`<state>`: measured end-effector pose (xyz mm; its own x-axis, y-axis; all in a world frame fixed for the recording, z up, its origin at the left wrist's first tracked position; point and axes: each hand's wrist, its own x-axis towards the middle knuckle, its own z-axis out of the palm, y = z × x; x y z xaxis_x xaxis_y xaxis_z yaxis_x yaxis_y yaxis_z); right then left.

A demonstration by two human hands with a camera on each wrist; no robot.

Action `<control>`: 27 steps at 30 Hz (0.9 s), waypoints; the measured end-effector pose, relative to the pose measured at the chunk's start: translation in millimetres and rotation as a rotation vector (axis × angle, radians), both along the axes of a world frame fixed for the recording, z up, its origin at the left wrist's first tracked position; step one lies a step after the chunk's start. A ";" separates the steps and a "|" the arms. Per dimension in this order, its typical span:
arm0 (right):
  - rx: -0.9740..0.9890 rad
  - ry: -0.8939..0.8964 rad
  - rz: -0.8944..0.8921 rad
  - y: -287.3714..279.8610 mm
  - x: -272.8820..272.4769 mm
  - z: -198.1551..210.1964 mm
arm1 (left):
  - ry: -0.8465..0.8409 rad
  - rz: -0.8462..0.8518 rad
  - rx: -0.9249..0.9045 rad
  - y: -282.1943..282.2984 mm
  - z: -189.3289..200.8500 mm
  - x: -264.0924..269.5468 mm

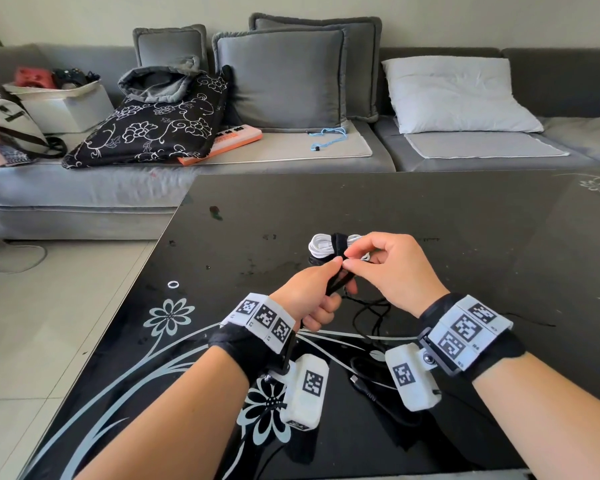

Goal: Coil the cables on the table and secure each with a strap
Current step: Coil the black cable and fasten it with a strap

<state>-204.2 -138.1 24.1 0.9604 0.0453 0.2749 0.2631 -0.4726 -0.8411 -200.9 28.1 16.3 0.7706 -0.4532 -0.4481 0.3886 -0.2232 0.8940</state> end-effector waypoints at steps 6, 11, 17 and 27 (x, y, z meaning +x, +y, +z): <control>0.025 0.039 0.005 0.9 -1.8 4.1 | -0.126 -0.005 -0.052 -1.6 -0.1 -1.0; 0.069 -0.002 -0.003 2.5 0.2 1.3 | -0.164 0.035 -0.147 -3.4 -2.2 1.0; 0.106 -0.038 -0.017 4.2 -1.3 3.5 | -0.135 0.256 -0.318 -0.2 -1.4 7.7; -0.004 -0.091 -0.011 13.5 -4.5 -1.6 | -0.187 0.488 -0.417 5.7 -3.2 14.4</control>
